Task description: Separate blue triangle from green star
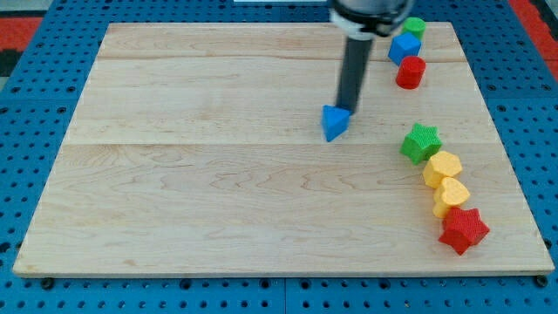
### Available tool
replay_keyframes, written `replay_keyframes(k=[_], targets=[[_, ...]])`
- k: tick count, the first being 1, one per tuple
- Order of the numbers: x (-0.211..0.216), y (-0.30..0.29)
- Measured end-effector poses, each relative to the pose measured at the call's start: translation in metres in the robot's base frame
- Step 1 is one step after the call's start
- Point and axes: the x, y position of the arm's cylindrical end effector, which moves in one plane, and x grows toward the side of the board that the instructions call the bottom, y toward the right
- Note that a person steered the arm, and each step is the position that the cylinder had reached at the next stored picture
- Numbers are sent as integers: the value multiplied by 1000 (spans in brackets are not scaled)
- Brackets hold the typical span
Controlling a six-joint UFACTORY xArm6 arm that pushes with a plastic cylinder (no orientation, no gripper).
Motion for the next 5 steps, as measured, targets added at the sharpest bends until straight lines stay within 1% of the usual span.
replay_keyframes(k=[1,2,3,5], targets=[[25,-15],[32,5],[52,17],[81,-52]])
